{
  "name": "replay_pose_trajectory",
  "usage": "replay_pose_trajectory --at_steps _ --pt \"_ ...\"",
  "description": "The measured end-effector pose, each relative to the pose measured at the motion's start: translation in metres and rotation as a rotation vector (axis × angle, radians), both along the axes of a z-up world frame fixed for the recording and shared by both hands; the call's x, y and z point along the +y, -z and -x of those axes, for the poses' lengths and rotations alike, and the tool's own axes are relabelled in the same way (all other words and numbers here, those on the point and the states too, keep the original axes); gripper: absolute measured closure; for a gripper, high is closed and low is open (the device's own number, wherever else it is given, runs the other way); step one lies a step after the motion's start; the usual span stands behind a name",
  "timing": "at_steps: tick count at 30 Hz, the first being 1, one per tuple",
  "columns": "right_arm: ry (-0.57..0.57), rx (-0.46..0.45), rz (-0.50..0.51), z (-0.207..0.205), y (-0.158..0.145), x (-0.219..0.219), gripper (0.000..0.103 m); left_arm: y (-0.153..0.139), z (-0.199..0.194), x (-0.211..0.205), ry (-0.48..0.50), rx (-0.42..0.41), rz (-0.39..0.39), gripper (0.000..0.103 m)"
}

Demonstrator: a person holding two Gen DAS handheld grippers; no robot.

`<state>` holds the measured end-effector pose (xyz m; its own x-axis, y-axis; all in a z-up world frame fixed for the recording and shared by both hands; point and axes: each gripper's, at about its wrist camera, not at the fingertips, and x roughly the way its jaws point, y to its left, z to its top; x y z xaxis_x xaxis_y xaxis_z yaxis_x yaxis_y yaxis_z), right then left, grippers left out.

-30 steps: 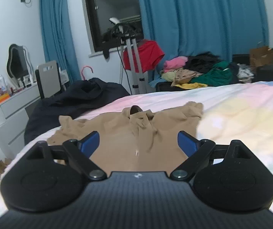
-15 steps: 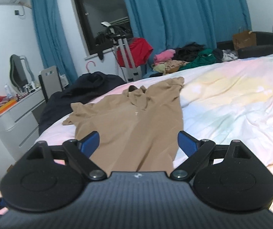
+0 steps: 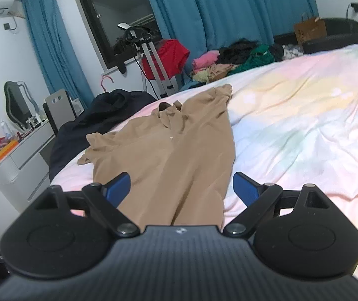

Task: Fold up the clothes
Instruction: 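Pinch and smooth the folded T-shirt length with the left tool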

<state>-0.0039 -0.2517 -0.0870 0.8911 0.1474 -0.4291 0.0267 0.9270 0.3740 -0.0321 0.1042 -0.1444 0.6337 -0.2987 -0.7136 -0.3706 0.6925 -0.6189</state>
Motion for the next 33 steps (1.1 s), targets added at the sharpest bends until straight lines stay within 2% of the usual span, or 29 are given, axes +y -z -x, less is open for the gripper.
replay_pose_trajectory --at_steps 1,2,7,9,10,11,12,13,14,15,16,20,22,23,25,26,28,30,31,32,33 --pt "0.002 0.005 -0.008 0.000 0.001 -0.001 0.013 0.001 0.003 0.002 -0.016 0.004 0.004 0.086" --pt "0.004 0.007 -0.014 0.000 0.001 -0.002 0.013 0.000 0.005 0.002 -0.021 0.005 -0.005 0.093" --pt "-0.001 0.025 -0.027 -0.001 0.005 -0.002 0.013 0.001 0.002 -0.012 0.030 0.035 -0.064 0.095" --pt "-0.011 0.034 -0.023 -0.001 0.007 0.000 0.013 0.002 -0.002 -0.017 0.071 0.041 -0.070 0.082" --pt "-0.018 0.037 -0.020 -0.001 0.007 0.002 0.013 0.001 -0.004 -0.020 0.098 0.024 -0.070 0.063" --pt "-0.026 0.041 -0.016 -0.001 0.008 0.004 0.013 0.000 -0.005 -0.024 0.127 0.007 -0.074 0.052" --pt "-0.034 0.043 -0.011 -0.002 0.008 0.006 0.013 -0.003 -0.006 -0.030 0.160 -0.013 -0.098 0.051" --pt "-0.042 0.046 -0.005 -0.002 0.009 0.008 0.013 -0.005 -0.007 -0.037 0.187 -0.023 -0.132 0.055" --pt "-0.055 0.051 0.003 -0.002 0.010 0.012 0.013 -0.007 -0.007 -0.043 0.212 -0.033 -0.163 0.076" --pt "-0.065 0.056 0.011 -0.003 0.011 0.014 0.013 -0.008 -0.007 -0.050 0.246 -0.043 -0.198 0.092" --pt "-0.074 0.061 0.018 -0.003 0.013 0.017 0.013 -0.011 -0.008 -0.058 0.281 -0.058 -0.240 0.100" --pt "-0.098 0.079 0.044 -0.003 0.017 0.027 0.013 -0.034 0.002 -0.106 0.443 -0.200 -0.568 0.102" --pt "-0.095 0.086 0.040 -0.004 0.018 0.026 0.013 -0.042 0.011 -0.141 0.555 -0.301 -0.776 0.102" --pt "-0.093 0.090 0.036 -0.004 0.018 0.025 0.013 -0.043 0.015 -0.156 0.610 -0.341 -0.850 0.102" --pt "-0.078 0.106 0.003 -0.007 0.020 0.019 0.013 -0.041 0.017 -0.183 0.707 -0.392 -0.919 0.102" --pt "-0.070 0.114 -0.013 -0.008 0.020 0.016 0.013 -0.038 0.015 -0.190 0.743 -0.403 -0.906 0.102" --pt "-0.046 0.128 -0.036 -0.010 0.021 0.009 0.013 -0.030 0.006 -0.198 0.804 -0.418 -0.834 0.100" --pt "-0.016 0.130 -0.045 -0.010 0.021 0.003 0.013 -0.022 -0.003 -0.197 0.810 -0.416 -0.774 0.091" --pt "-0.006 0.130 -0.051 -0.010 0.021 0.001 0.013 -0.020 -0.005 -0.193 0.800 -0.414 -0.743 0.085" --pt "-0.001 0.129 -0.061 -0.009 0.021 -0.002 0.013 -0.021 -0.006 -0.187 0.780 -0.416 -0.708 0.071" --pt "0.004 0.129 -0.072 -0.009 0.021 -0.005 0.013 -0.023 -0.005 -0.180 0.757 -0.421 -0.670 0.061"
